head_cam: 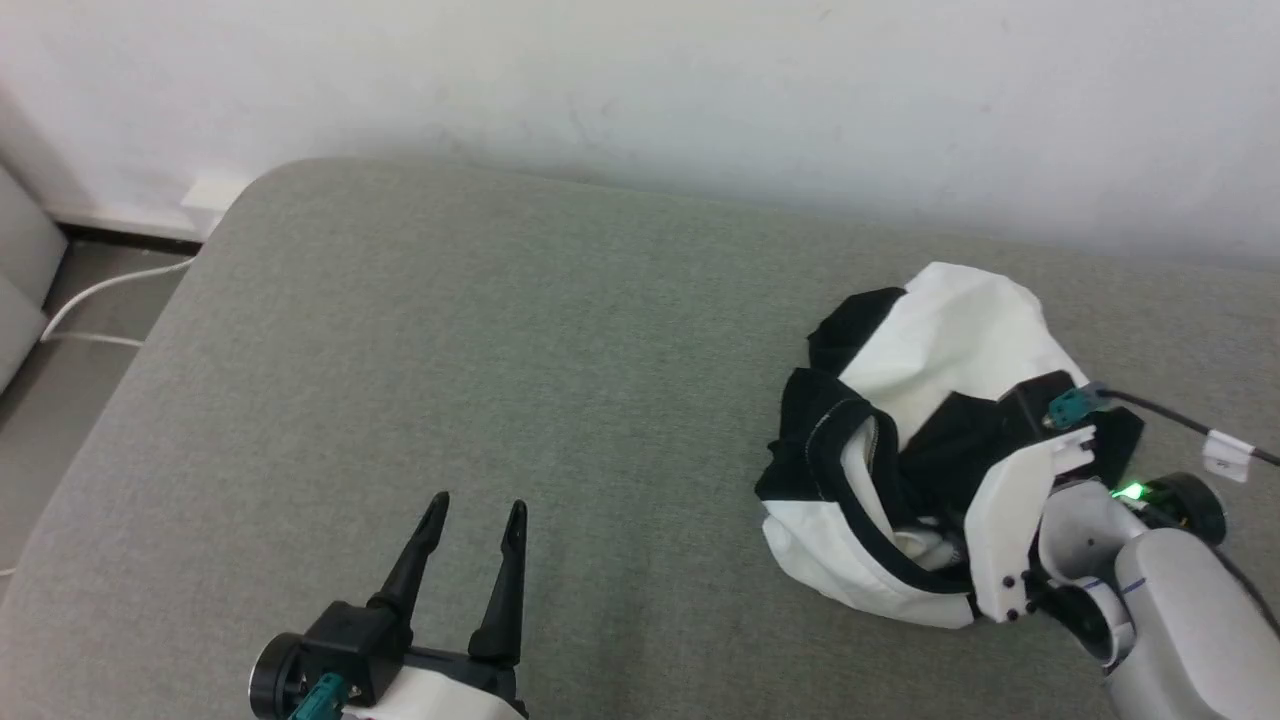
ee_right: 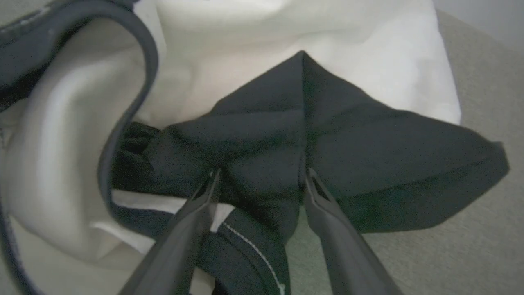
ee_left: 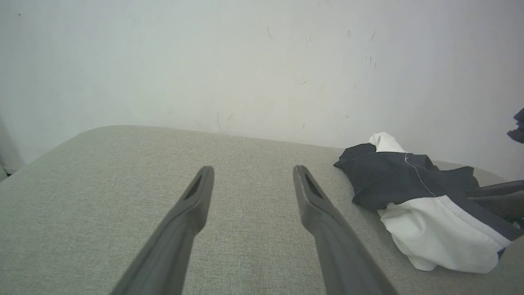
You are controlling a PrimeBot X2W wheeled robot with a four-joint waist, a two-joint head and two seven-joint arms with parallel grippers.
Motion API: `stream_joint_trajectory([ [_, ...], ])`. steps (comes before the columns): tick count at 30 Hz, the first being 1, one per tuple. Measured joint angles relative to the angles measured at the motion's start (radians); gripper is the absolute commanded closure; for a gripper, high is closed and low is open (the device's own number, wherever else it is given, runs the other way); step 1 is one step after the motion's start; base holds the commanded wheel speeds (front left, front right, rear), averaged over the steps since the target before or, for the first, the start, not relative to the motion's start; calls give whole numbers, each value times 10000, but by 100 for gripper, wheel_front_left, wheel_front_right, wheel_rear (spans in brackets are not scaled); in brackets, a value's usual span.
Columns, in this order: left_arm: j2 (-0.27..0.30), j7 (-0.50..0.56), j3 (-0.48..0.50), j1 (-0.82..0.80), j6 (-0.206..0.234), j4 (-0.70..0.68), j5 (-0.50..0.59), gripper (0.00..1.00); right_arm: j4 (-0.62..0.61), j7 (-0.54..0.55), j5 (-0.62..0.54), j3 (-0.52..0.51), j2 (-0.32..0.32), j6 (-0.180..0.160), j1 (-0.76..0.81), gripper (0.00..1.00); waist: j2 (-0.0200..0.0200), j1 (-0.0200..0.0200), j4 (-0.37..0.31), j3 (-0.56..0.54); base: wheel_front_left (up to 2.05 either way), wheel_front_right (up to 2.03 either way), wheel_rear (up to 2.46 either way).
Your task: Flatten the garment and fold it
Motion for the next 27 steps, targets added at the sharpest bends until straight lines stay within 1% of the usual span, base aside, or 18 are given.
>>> stream_joint_trajectory([
  [3, -96, 0, 86, 1, -115, 21, 146, 0, 374, 61, 207, 349, -6, 0, -62, 0, 0, 0, 241, 57, 0, 0, 0],
  [4, -123, 0, 125, 2, -136, 29, 176, 0, 499, 46, 278, 384, 4, 0, -59, 62, 0, 0, 298, 72, 0, 0, 0],
  [5, -150, 0, 167, 5, -148, 36, 213, 0, 596, -19, 336, 389, 2, 0, -54, 100, 0, 0, 336, 84, 0, 0, 0],
  [8, -201, 0, 295, 19, -222, 94, 280, 0, 619, -389, 343, 391, -21, 0, 27, 100, 0, -1, 311, 75, 0, 0, 0],
  [11, -270, -2, 414, 31, -286, 102, 318, 0, 268, -853, 349, 98, 19, 0, 308, 100, 0, -1, 147, 34, 0, 0, 0],
  [15, -349, -2, 506, 157, -326, 107, 343, 0, -736, -1172, 345, -527, 115, 2, 1131, 100, 0, -2, -261, -78, 0, 0, 0],
  [18, -387, 0, 487, 185, -412, 115, 391, 0, -1628, -1177, 234, -1273, 272, 2, 2177, 100, 0, -2, -659, -183, 0, 0, 0],
  [20, -412, -2, 481, 184, -439, 117, 410, 0, -2220, -1160, 31, -1831, 523, 0, 3008, 100, 0, -2, -912, -251, 0, 0, 0],
  [23, -441, 0, 491, 182, -483, 142, 408, 0, -2999, -1041, -545, -2564, 1118, 0, 4268, 100, 0, -3, -1281, -350, 0, 0, 0],
  [25, -454, 0, 472, 178, -487, 190, 408, 0, -3279, -943, -780, -2888, 1559, 0, 4956, 100, 0, -3, -1514, -403, 0, 0, 0],
  [27, -466, 0, 437, 171, -491, 251, 408, 0, -3315, -897, -909, -3035, 1829, 0, 5404, 100, 0, -3, -1732, -441, 0, 0, 0],
])
